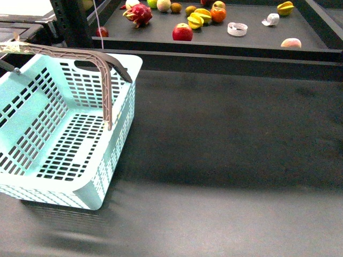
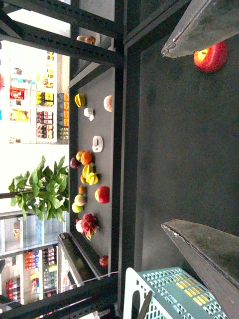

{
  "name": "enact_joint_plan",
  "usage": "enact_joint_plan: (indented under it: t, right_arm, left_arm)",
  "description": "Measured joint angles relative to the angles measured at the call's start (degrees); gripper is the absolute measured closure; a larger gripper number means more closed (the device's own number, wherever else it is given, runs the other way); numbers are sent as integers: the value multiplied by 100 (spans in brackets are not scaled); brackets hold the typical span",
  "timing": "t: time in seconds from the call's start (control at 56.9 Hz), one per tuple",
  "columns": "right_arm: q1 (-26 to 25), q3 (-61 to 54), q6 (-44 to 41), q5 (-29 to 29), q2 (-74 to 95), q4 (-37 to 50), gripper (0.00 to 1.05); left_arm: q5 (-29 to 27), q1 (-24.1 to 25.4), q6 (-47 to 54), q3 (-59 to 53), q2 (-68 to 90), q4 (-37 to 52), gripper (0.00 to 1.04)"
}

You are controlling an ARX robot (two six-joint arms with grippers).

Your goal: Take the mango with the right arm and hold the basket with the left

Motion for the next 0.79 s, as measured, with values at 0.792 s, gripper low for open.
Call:
enact_joint_plan:
  t: [0.792]
  right_arm:
    - [0,-2,-2,0,0,0,8]
  left_arm:
    - [0,-2,15,0,-2312,-2389,101]
